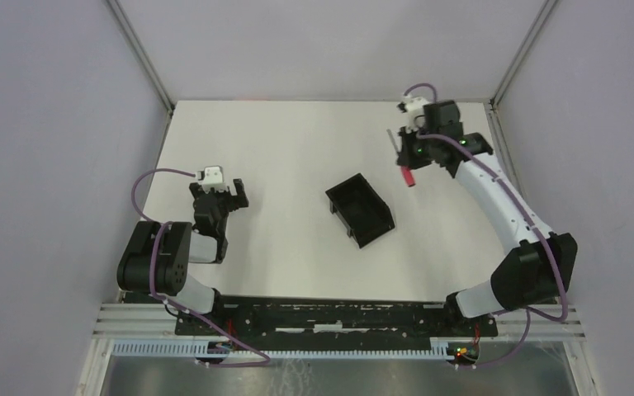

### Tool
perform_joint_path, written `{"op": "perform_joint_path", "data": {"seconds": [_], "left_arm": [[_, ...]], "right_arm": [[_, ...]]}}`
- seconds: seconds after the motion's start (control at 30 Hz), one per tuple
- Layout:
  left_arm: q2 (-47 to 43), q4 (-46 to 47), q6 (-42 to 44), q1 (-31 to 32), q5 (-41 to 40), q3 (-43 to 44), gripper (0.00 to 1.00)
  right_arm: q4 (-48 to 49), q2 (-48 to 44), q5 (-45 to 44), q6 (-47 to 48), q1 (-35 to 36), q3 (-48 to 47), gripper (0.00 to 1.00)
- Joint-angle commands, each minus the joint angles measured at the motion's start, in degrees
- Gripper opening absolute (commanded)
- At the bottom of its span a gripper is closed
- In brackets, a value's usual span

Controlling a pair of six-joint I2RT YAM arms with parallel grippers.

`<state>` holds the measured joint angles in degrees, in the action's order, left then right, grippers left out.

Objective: Put the screwdriver in the bin

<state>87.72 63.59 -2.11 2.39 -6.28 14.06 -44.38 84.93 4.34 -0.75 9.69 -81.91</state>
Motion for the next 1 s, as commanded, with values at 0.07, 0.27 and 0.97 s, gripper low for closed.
{"op": "perform_joint_path", "data": {"seconds": [0.07,0.27,0.97], "left_arm": [[0.3,3.0,1.0,0.2,-0.1,0.3,1.0],[0.2,3.0,1.0,0.2,-0.1,0.3,1.0],[0.2,3.0,0.9,0.2,-0.2,0.3,1.0]], "right_arm": [[24.9,-7.8,14.3,3.6,14.3,13.0,0.0],[33.9,-6.3,12.6,11.4,19.5,24.5,0.0],[34.3,-0.8,5.9,17.4,22.7,28.1,0.49]]}}
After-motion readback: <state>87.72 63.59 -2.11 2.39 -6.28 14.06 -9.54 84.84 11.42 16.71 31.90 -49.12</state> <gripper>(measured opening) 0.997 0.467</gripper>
